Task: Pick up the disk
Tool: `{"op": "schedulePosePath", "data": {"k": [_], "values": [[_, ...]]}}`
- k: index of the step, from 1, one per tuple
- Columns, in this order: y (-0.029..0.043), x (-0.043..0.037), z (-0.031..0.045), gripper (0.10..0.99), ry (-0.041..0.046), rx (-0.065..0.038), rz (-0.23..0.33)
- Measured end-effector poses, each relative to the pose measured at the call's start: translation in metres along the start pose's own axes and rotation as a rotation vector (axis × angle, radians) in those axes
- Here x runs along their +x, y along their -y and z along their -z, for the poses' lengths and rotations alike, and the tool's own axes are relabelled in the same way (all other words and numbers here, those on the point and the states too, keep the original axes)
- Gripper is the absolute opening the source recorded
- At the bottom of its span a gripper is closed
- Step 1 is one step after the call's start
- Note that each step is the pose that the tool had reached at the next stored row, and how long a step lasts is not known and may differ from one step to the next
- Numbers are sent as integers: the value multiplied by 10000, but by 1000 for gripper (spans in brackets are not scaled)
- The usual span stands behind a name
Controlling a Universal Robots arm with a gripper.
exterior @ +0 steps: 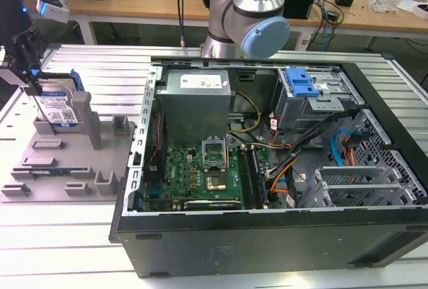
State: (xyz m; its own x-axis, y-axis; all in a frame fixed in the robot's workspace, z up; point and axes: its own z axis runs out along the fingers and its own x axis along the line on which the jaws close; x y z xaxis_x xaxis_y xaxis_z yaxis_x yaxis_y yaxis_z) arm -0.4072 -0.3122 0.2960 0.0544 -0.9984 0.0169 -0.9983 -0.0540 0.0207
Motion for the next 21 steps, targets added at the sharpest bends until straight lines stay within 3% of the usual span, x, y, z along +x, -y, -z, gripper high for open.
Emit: {"op": "schedulePosePath", "data": {"k": [21], "values": [[-5,2,-11,369,1,1,-2]]}}
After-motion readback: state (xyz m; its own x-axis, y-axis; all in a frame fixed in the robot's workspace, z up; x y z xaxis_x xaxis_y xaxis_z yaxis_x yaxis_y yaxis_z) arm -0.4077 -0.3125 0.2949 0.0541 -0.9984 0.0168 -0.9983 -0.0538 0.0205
